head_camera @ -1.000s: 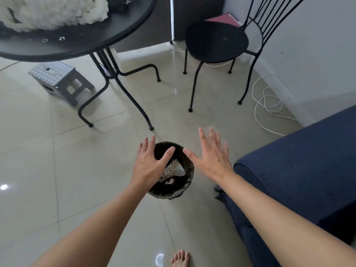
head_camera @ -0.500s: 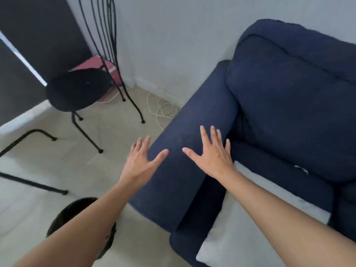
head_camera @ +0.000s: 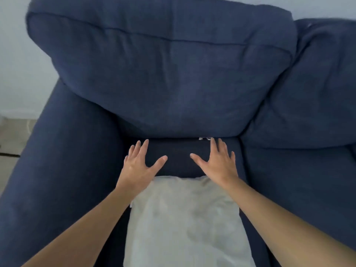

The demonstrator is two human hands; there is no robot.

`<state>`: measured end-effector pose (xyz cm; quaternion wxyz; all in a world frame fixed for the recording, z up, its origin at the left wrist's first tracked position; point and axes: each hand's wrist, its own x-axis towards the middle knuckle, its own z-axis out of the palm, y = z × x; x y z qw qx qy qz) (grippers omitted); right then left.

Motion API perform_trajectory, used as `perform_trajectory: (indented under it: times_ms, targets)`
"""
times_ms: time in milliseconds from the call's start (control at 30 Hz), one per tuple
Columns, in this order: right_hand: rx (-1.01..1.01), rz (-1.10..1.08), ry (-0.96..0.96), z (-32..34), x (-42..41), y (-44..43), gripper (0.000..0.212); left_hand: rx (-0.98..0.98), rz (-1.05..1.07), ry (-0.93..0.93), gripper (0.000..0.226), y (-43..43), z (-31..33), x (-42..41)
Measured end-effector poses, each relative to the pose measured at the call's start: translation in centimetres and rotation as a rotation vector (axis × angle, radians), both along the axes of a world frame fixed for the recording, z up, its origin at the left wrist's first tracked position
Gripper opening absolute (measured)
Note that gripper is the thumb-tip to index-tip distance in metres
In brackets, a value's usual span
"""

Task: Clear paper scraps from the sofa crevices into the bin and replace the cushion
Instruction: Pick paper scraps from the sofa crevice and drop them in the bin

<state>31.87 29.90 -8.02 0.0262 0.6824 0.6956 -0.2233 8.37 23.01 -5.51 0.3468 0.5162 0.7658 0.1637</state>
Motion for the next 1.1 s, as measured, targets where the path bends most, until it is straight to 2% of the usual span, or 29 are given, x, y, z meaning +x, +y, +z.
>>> perform_trajectory:
  times_ms: [267, 467, 700, 933, 967, 1033, 1100]
  targets:
    - [-0.130, -0.279, 0.071, -8.4, 2.3, 5.7, 0.103, -0.119, -0.081, 0.069, 0.099, 8.0, -7.0, 4.0]
    - [-0.079, -0.445, 0.146, -13.6, -0.2, 9.5, 0.095, -0.162, -0.077, 0.049, 0.100, 9.2, -10.6, 3.4]
    - [0.032, -0.770, 0.164, -16.7, -2.5, 12.1, 0.033, -0.205, -0.054, -0.004, 0.098, 9.1, -12.1, 2.2]
    - [0.097, -0.865, 0.237, -16.0, -3.0, 12.8, 0.008, -0.219, 0.010, -0.061, 0.092, 8.3, -11.2, 1.3]
    - [0.110, -0.853, 0.274, -15.4, -2.9, 12.4, 0.013, -0.209, 0.016, -0.069, 0.089, 8.1, -10.8, 1.2]
    - [0.102, -0.829, 0.351, -13.8, -3.0, 11.2, 0.036, -0.187, 0.037, -0.082, 0.085, 7.6, -9.7, 0.7]
    - [0.086, -0.789, 0.385, -12.2, -3.0, 9.6, 0.033, -0.161, 0.069, -0.097, 0.083, 6.9, -8.2, -0.1]
